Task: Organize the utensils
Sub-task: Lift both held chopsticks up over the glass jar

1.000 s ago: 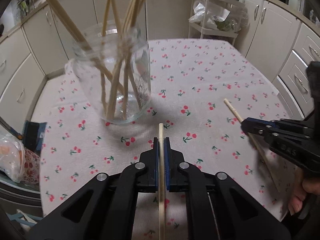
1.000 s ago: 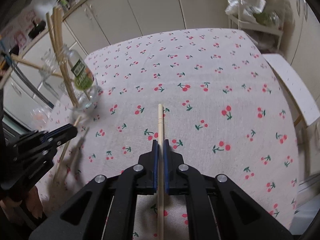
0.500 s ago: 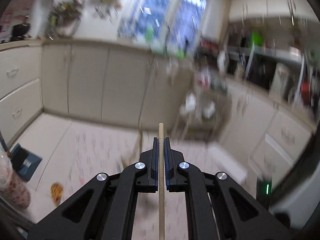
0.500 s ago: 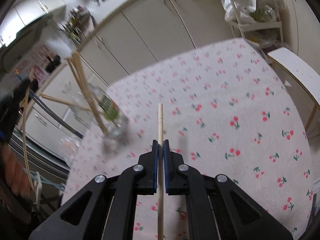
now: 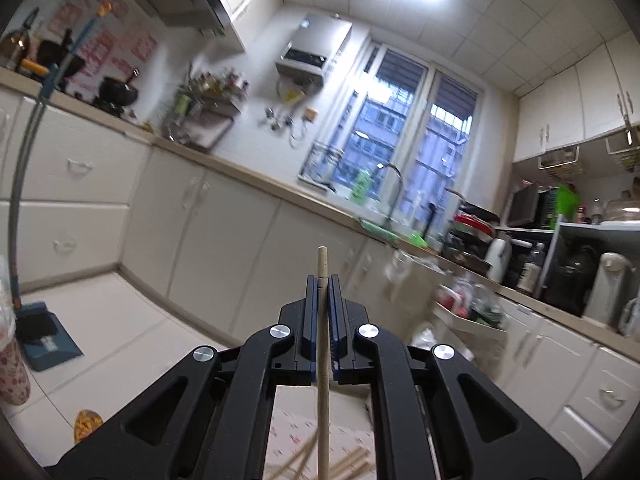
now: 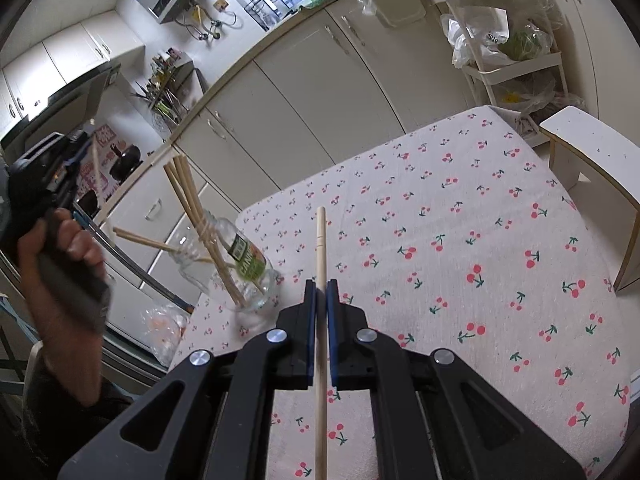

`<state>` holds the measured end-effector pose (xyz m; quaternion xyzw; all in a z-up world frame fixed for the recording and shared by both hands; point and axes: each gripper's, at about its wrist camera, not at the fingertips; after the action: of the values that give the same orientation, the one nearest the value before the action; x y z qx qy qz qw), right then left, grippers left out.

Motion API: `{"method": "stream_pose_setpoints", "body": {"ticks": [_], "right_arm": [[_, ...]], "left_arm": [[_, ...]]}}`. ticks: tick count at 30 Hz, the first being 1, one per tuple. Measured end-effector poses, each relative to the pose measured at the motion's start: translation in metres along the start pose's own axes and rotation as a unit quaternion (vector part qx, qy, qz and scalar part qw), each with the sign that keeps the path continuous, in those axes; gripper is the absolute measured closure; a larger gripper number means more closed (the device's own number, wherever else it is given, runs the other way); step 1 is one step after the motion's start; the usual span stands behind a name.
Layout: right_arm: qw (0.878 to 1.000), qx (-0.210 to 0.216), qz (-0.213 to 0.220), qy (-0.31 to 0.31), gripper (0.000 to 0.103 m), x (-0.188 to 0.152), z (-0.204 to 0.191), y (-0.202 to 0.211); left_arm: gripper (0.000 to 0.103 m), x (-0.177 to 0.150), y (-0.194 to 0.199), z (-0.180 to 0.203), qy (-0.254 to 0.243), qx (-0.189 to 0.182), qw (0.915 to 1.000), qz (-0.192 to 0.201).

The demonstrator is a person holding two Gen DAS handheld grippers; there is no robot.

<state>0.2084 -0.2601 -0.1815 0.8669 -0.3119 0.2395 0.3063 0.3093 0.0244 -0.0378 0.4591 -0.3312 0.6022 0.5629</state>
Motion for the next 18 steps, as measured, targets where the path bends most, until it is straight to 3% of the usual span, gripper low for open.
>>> {"method": "stream_pose_setpoints", "body": {"ticks": [10, 18], "right_arm": [[1.0, 0.022, 0.004, -0.014, 0.097, 0.002, 0.002, 0.001], [0.999, 0.033, 0.004, -0.022, 0.097, 0.001, 0.002, 0.001]], "left_arm": [[0.098, -0.02, 0.001, 0.022, -0.049, 0.057, 0.9924, 0.097], [0.098, -0.039, 0.028, 0.051, -0.113, 0.05, 0.9817, 0.145]]}}
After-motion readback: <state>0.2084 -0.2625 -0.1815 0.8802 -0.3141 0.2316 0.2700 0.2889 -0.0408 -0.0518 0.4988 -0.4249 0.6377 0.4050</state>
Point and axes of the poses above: each gripper's, at about its wrist camera, not at the fingertips, and y roughly against the way its jaws point, z to its right, x to its top, and after that the axes turned 14 degrees about x, right-handed
